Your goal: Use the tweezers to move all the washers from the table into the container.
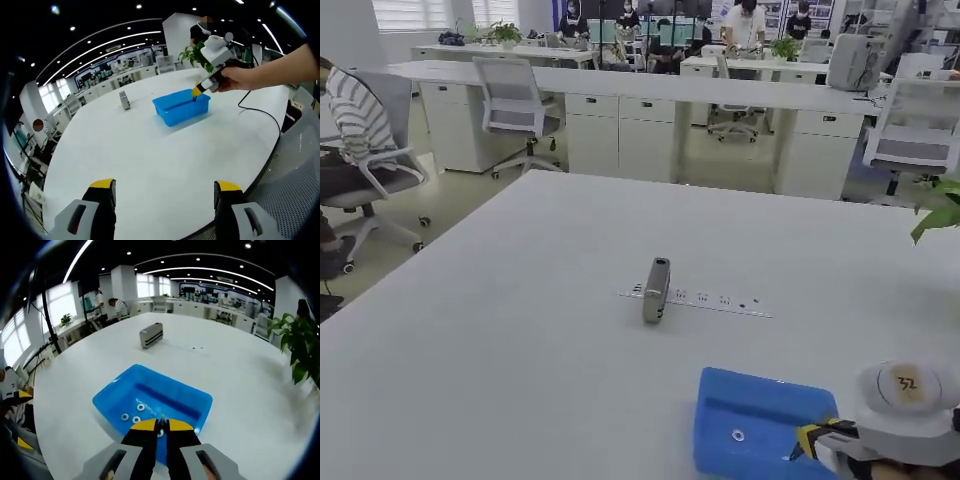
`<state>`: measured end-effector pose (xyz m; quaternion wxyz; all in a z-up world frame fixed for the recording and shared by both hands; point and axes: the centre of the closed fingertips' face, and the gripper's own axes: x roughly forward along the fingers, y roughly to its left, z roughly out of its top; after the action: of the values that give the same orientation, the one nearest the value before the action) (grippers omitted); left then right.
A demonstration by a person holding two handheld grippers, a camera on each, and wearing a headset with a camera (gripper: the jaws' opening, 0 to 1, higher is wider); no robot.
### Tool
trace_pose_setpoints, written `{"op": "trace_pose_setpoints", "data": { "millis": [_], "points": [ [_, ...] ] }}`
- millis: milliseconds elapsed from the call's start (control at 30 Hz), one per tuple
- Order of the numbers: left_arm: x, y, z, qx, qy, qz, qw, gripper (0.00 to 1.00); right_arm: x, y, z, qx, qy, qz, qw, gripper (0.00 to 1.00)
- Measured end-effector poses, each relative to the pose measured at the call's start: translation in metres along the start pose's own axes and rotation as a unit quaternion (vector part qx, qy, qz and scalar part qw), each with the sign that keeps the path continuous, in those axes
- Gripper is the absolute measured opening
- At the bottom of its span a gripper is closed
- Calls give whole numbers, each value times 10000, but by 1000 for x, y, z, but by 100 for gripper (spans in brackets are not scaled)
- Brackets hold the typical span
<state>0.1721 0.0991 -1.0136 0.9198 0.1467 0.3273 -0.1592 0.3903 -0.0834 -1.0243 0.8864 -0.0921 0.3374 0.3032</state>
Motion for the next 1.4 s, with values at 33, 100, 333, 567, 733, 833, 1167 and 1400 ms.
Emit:
{"op": "trace_pose_setpoints", "data": {
  "millis": [33,100,333,567,733,833,1167,1400],
  "points": [
    [0,0,0,0,1,2,10000,82,0,0,0,9,-20,1,10000,2],
    [0,-1,-1,-8,24,-31,10000,79,0,-1,0,13,-35,17,10000,2],
    [-2,-1,2,-19,-58,-47,10000,77,-1,0,1,3,98,85,9999,3],
    [-9,5,18,-507,-444,-119,9977,75,-21,8,18,-202,-187,42,9996,3],
    [-17,8,30,-652,-549,-143,9963,70,-45,20,35,-296,-486,150,9983,3],
    [-24,6,46,-644,-721,-228,9951,65,-62,32,40,-393,-677,247,9966,3],
    [-50,-17,105,-505,-1356,-872,9856,46,-113,75,37,-822,-885,815,9893,3],
    [-63,-45,140,-630,-1540,-1767,9701,44,-141,108,28,-1022,-871,1349,9817,3]
  ]
}}
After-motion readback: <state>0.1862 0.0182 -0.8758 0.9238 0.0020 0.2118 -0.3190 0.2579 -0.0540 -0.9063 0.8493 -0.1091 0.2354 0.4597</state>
